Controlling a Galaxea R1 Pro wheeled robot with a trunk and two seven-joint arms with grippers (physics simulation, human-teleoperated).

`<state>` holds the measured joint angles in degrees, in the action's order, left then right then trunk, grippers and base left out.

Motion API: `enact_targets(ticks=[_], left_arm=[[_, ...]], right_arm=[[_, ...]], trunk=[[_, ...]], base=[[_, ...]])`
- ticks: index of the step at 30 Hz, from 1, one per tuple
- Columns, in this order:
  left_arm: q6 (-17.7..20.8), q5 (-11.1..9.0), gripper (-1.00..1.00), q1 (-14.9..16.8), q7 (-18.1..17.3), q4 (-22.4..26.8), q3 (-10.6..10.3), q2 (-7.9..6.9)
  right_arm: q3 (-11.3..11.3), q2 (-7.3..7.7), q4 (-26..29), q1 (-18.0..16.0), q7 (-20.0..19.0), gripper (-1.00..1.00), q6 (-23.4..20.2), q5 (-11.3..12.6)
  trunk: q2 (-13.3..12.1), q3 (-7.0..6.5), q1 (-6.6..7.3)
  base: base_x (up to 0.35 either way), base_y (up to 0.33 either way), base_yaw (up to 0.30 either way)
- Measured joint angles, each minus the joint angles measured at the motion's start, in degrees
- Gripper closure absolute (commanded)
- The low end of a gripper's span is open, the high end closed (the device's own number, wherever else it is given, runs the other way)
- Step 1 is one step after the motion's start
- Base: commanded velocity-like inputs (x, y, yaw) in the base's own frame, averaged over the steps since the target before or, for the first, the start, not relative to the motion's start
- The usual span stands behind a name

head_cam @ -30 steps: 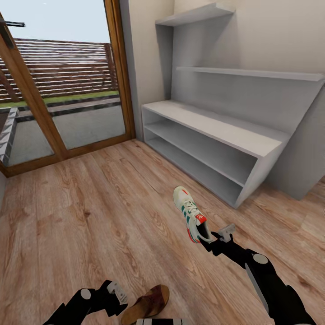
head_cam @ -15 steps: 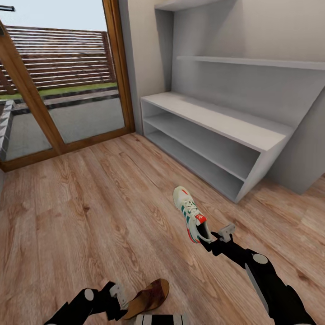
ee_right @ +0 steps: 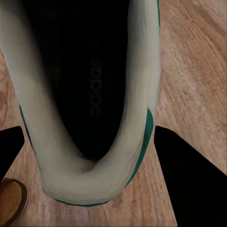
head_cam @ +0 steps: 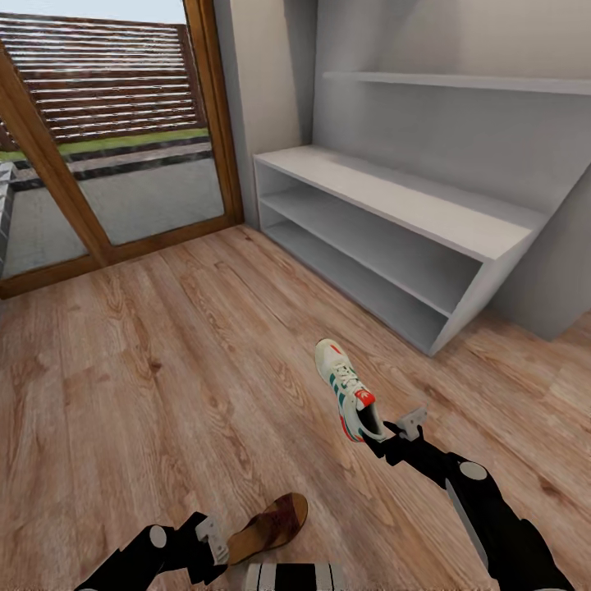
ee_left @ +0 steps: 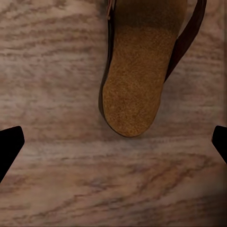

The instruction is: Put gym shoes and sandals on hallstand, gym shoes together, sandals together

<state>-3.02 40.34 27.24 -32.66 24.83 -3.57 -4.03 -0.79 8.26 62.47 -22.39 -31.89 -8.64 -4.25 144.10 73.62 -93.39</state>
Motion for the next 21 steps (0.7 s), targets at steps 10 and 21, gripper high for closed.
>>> enact_targets(ticks=[10, 21], left_arm=[[0.1, 0.0, -1.00, 0.1, 0.2, 0.1, 0.2, 0.17], [0.6, 0.0, -1.00, 0.7, 0.5, 0.8, 0.3, 0.35]], right_arm=[[0.0, 0.01, 0.0, 0.0, 0.0, 1.00, 0.0, 0.0], [0.0, 0.01, 0.0, 0.0, 0.0, 1.00, 0.0, 0.1]], trunk=[[0.1, 1.71, -0.10], [0.2, 3.94, -0.30]], base=[[0.000, 0.000, 0.000], [0.000, 0.000, 0.000]])
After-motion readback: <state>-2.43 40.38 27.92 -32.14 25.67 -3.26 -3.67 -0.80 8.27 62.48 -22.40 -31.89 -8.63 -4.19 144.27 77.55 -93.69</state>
